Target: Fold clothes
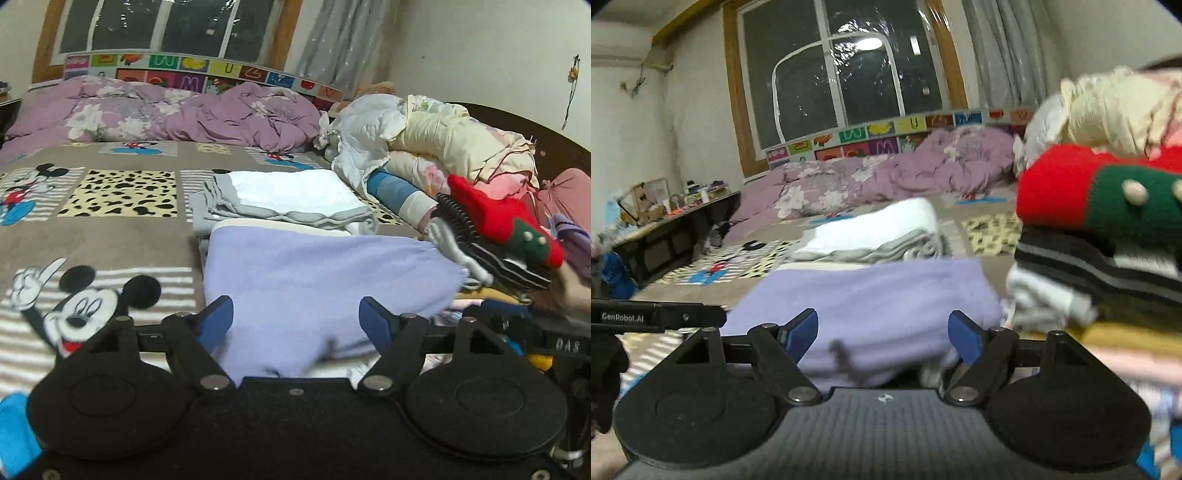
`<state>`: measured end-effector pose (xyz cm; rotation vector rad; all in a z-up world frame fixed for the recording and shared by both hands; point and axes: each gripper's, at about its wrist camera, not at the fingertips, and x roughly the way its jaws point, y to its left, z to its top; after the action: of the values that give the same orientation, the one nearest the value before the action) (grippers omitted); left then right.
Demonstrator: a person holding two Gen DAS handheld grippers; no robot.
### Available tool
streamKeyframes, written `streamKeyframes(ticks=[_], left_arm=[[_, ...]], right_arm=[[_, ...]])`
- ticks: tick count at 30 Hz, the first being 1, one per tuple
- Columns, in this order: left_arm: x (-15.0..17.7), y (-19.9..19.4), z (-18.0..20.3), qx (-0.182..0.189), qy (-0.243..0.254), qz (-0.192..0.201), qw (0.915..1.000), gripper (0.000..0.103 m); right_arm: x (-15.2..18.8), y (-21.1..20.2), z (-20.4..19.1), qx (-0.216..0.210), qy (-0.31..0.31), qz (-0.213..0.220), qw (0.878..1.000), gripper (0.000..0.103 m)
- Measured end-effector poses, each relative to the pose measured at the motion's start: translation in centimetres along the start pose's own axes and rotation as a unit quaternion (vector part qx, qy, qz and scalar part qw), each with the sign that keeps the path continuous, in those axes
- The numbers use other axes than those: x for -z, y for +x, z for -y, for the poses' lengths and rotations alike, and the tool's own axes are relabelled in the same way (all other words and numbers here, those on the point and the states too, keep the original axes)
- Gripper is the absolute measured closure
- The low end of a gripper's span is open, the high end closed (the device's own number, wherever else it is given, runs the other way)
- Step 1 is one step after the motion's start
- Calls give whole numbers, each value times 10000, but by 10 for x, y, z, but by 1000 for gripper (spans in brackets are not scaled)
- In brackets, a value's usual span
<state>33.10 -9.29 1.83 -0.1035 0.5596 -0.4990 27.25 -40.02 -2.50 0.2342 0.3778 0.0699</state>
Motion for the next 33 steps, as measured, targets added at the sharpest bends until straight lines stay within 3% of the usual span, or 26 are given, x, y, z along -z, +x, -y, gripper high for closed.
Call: streamKeyframes(ticks=[3, 5, 8, 13, 16, 21, 27, 33], left_arm=[[1, -21, 11, -163, -125, -63, 9998, 21], [2, -36, 17, -234, -256, -91, 9994, 8], [3, -55, 31, -416, -272, -70, 9987, 3], [-1, -81, 58, -1028, -5, 56, 9947, 0], [-5, -96, 74, -1205, 176, 183, 9924, 0], [-4, -104, 88, -1589, 389, 30, 9865, 0], [6, -110, 100, -1696, 643, -54, 9834, 0], [11, -117, 102, -1612, 404, -45, 9861, 0]], right_arm=[[2, -26, -7, -105, 233, -257, 9993, 17], [1, -41, -14, -152, 340, -426, 9984, 10], [-4, -64, -24, -167, 502, -592, 9968, 0], [-23, -97, -40, 59, 523, -767, 9957, 0], [-33, -110, -47, 247, 403, -828, 9954, 0], [-40, -124, -53, 561, 220, -926, 9939, 0], [-40, -134, -66, 779, -96, -994, 9919, 0], [-42, -141, -73, 912, -130, -934, 9914, 0]])
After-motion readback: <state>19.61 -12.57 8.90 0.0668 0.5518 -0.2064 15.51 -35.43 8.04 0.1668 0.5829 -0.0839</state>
